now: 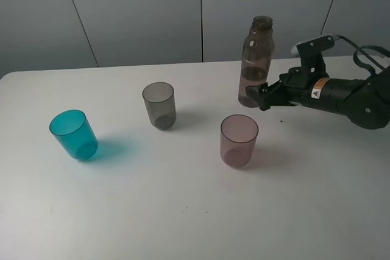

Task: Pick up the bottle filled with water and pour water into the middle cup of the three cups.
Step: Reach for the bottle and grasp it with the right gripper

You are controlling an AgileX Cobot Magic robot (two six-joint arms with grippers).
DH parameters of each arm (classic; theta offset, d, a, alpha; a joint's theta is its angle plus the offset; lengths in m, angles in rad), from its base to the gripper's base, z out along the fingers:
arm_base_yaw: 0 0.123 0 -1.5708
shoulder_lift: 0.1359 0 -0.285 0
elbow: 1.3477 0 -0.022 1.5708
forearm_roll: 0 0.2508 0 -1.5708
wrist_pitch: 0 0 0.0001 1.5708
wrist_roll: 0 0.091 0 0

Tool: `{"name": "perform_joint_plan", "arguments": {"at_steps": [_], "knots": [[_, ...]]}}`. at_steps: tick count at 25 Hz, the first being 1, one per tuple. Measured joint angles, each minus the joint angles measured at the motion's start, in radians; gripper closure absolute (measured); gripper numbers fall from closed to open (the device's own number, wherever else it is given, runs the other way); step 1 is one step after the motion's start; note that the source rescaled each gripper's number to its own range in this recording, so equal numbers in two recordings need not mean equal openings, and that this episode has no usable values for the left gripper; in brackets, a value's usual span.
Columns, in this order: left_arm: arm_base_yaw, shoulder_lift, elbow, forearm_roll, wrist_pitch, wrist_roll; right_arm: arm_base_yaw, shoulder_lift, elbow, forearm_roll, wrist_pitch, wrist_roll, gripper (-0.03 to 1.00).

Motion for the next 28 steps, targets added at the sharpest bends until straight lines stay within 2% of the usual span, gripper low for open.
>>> {"name": "perform_joint_plan", "arguments": {"at_steps": [7,20,28], "knots": [[0.000,0.000,0.000,0.000,0.000,0.000,0.000,0.056,-0.056,-0.042,-0.006,0.011,-0.03],[0.000,0.000,0.000,0.000,0.000,0.000,0.000,0.118,-0.145,-0.046,-0.014,0.009,-0.03],[0.000,0.000,0.000,0.000,0.000,0.000,0.000,0.156,-0.149,-0.044,-0.160,-0.022,-0.03]]}}
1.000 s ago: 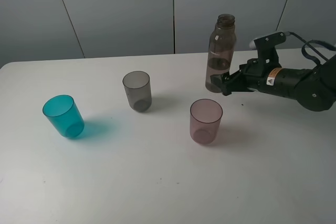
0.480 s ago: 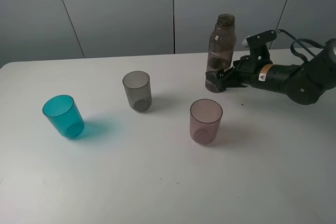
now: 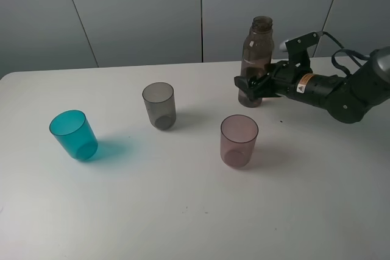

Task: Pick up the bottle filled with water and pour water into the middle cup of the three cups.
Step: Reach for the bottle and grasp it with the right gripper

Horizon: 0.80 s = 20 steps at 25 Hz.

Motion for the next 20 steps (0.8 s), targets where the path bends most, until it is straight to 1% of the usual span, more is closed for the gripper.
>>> {"name": "perform_joint_plan", "arguments": {"at_steps": [5,11,20], "knots": [[0.000,0.000,0.000,0.000,0.000,0.000,0.000,0.030,0.000,0.002,-0.066,-0.024,-0.03],[0.000,0.000,0.000,0.000,0.000,-0.002,0.000,0.037,-0.028,0.025,-0.074,-0.060,-0.03],[0.000,0.000,0.000,0.000,0.000,-0.002,0.000,0.048,-0.054,0.026,-0.081,-0.062,-0.03]]}}
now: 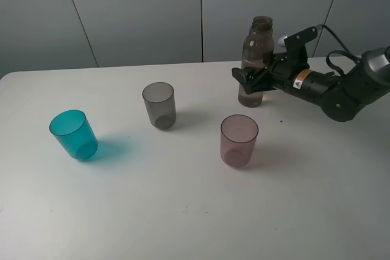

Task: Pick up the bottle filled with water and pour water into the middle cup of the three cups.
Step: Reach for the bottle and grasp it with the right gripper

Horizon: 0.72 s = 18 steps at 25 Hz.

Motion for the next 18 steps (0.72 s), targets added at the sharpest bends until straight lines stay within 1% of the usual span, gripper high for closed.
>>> {"name": "perform_joint_plan", "arguments": {"at_steps": [9,18], "knots": [[0.000,0.000,0.000,0.000,0.000,0.000,0.000,0.021,-0.005,-0.002,-0.027,0.004,-0.03],[0.000,0.000,0.000,0.000,0.000,0.000,0.008,0.021,-0.028,0.006,-0.027,0.004,-0.03]]}}
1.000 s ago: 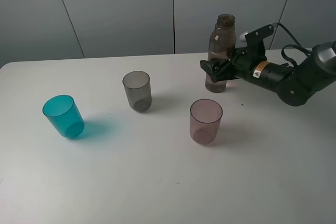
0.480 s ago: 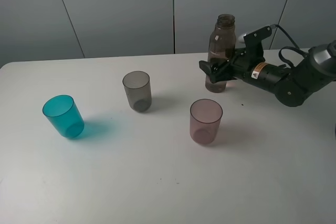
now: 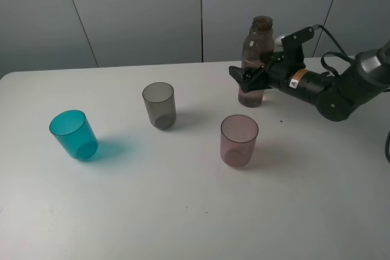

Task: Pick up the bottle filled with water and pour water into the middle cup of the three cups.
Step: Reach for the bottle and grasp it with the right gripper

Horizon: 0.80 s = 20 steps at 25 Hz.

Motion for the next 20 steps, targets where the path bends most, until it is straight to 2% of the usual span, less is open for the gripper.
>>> {"name": "perform_joint_plan", "arguments": {"at_steps": [20], "knots": [[0.000,0.000,0.000,0.000,0.000,0.000,0.002,0.038,-0.020,-0.002,-0.034,0.040,-0.03]]}}
